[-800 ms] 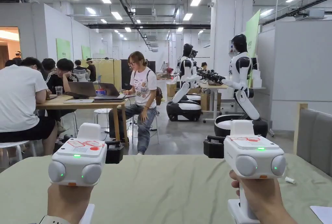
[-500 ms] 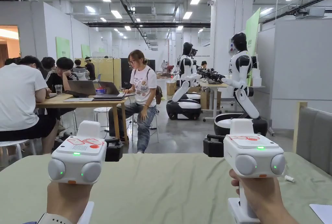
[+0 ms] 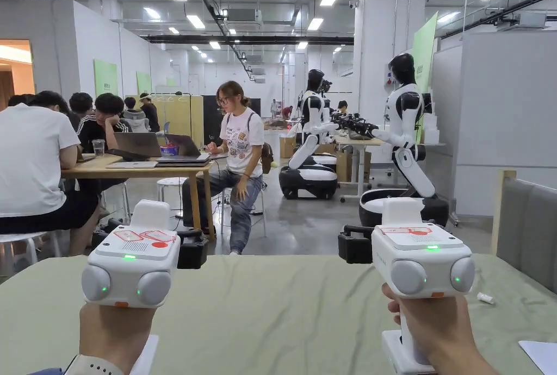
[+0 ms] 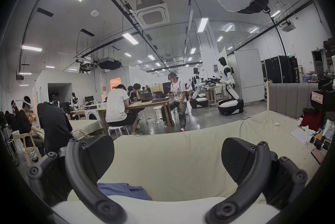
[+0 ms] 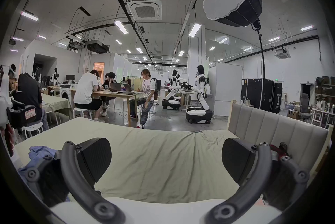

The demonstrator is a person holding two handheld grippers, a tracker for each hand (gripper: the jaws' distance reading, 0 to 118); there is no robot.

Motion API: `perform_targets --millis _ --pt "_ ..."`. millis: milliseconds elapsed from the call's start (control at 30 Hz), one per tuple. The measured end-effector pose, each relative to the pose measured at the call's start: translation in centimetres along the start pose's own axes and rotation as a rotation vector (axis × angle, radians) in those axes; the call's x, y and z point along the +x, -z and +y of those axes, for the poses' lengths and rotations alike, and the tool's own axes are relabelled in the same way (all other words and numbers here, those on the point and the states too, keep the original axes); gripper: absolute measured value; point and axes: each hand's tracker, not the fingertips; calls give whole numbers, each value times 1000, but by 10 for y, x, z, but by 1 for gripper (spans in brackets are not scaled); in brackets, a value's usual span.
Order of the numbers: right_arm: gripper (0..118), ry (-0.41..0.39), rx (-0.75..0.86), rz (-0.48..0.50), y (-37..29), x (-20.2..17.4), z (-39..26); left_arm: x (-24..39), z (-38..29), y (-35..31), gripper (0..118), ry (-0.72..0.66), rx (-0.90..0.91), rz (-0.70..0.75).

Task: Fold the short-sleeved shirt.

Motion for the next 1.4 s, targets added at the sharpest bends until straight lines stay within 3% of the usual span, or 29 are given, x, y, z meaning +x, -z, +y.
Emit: perform_targets --millis 1400 --pt "118 -15 4 -19 1 -1 4 1 0 0 118 0 -9 2"
